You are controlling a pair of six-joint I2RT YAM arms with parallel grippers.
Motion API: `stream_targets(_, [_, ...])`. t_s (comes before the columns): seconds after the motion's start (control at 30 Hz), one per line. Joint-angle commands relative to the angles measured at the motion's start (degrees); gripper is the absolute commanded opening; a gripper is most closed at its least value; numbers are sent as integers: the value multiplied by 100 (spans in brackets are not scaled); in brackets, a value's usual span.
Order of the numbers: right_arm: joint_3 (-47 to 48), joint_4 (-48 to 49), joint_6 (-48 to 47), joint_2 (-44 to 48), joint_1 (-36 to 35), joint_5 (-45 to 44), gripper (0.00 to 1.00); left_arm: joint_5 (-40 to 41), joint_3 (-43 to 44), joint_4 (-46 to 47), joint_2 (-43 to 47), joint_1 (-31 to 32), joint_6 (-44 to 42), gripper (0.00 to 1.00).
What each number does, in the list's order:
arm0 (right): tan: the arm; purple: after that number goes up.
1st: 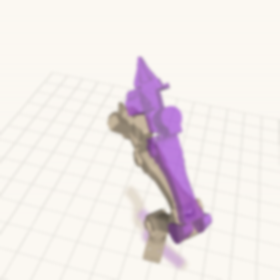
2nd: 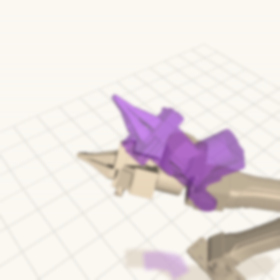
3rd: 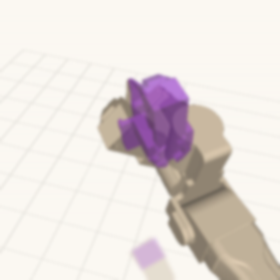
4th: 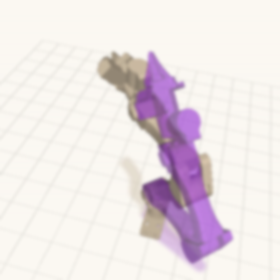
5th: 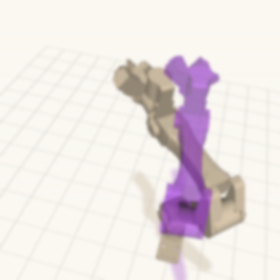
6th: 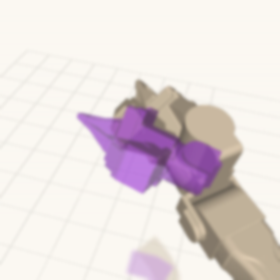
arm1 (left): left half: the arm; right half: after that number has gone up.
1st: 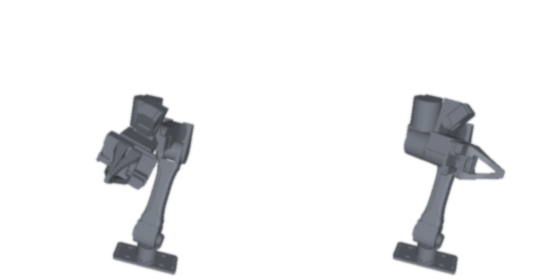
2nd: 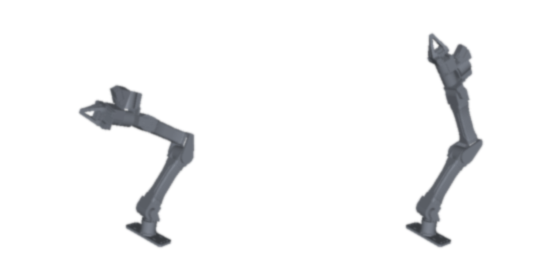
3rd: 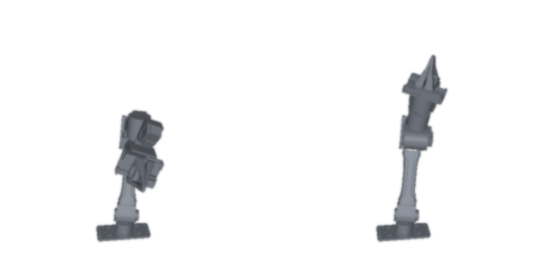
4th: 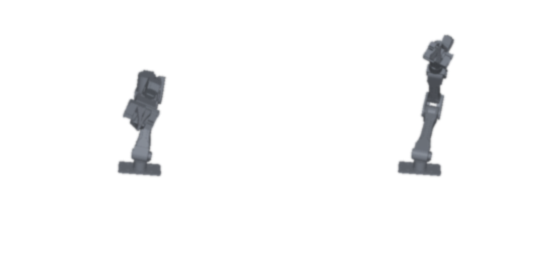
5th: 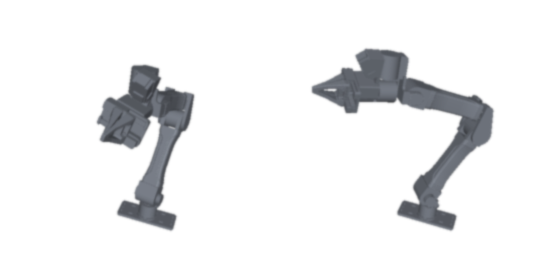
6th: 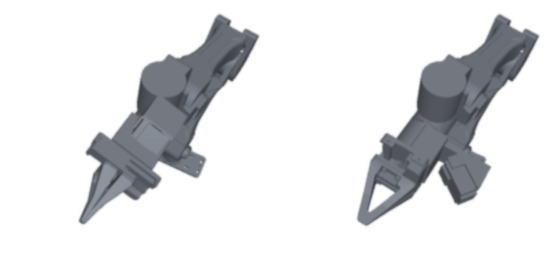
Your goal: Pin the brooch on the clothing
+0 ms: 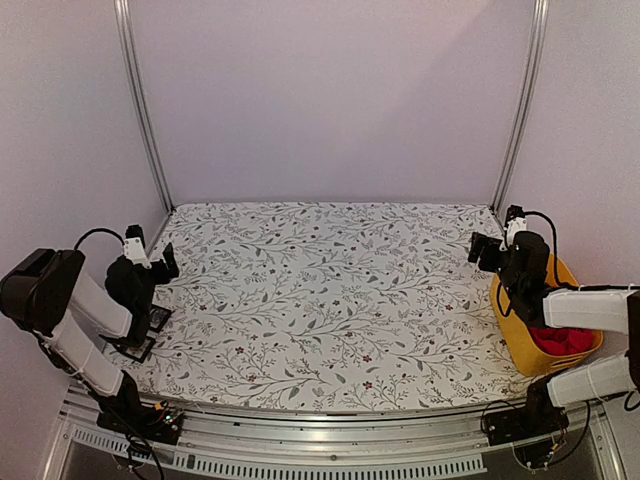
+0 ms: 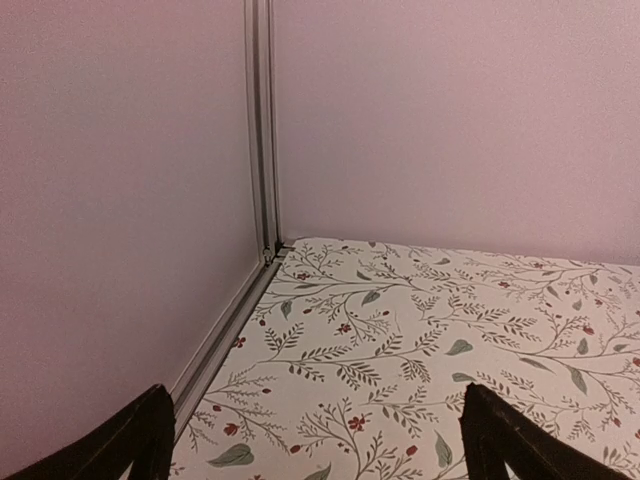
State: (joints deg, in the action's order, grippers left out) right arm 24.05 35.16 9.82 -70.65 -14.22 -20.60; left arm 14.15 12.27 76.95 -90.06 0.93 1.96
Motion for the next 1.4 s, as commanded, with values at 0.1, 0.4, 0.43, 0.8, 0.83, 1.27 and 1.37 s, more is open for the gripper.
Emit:
stream_targets(0.1, [650,-990,-186,395,10,-2,99,-534,133,-150,49,-198,12,100])
stream_targets(0.4, [3191,-5607,1033,404,316,-1794,90,609,1861,-3152,1235,375,38,100])
stream_targets(0.43, [3391,-6092,1412,297,408,-1702,89,579,2011,-3171,1364,585,-97,100])
stream_targets(0.8, [2590,-7817,3057,717,1889,-81,67,-729,3719,-5058,1635,2109,-183,100])
stream_targets(0.83, [2440,-7879,3305,736,1974,-77,69,-856,3706,-5062,1651,2172,-186,100])
stream_targets(1.27, [1731,-6962,3843,-924,3124,563,67,-1345,3609,-5206,1697,2490,-707,100])
stream_targets(1.37, [1719,-6785,3687,-977,3127,563,50,-1369,3582,-5205,1722,2532,-759,100])
